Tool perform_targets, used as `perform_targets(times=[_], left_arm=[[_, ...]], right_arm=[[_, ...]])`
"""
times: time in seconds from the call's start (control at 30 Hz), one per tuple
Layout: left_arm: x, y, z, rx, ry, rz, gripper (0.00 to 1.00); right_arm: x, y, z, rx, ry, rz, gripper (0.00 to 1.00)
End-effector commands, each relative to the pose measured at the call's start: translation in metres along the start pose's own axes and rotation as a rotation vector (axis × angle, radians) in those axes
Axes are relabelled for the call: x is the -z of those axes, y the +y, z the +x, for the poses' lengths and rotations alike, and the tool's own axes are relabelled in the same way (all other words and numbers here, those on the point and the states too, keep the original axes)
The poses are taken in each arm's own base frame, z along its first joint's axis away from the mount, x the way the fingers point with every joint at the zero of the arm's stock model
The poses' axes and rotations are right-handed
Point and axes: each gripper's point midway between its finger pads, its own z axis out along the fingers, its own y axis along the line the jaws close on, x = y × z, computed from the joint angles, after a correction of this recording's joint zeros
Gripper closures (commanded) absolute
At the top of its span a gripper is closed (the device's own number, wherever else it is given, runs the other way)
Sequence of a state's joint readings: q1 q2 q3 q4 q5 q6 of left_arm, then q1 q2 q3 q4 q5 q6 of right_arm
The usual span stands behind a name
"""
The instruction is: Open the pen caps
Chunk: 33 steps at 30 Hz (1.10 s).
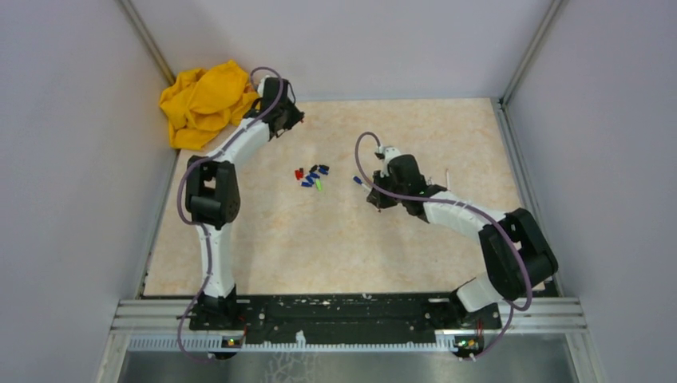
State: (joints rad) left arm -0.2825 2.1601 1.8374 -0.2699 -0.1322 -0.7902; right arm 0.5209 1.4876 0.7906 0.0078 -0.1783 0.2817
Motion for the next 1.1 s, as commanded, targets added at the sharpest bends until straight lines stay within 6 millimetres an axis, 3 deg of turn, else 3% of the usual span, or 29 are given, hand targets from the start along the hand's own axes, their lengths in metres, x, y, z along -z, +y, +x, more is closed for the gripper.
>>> perform_targets(times=[0.0,0.03,0.1,0.23,0.37,0.73,1.07], left_arm=[[0.027,-0.019,0.021,-0.100,-0.002,0.006,1.00],[0.032,-0.004,0.037,-0.121,0.015,-0.027,1.00],[0.051,0.009,0.053,-0.151,0.013,-0.044,1.00],[0.073,0.047,0.100,-0.196,0.068,-0.124,1.00],[0.086,0.064,0.125,-0.226,0.095,-0.156,1.00],[0.098,0.100,0.136,-0.214,0.077,-0.258,0.91],[0.096,0.110,0.143,-0.196,0.086,-0.280,0.64]], right_arm=[[0.024,0.003,-0.051,0.035,-0.126,0.054,1.00],[0.027,-0.002,-0.057,0.031,-0.137,0.075,1.00],[0.031,-0.015,-0.066,0.020,-0.154,0.138,1.00],[0.029,-0.045,-0.067,-0.002,-0.128,0.261,1.00],[0.023,-0.064,-0.060,-0.017,-0.100,0.338,1.00],[0.008,-0.100,-0.044,-0.023,-0.027,0.463,1.00],[-0.004,-0.118,-0.030,-0.024,0.029,0.518,0.97]])
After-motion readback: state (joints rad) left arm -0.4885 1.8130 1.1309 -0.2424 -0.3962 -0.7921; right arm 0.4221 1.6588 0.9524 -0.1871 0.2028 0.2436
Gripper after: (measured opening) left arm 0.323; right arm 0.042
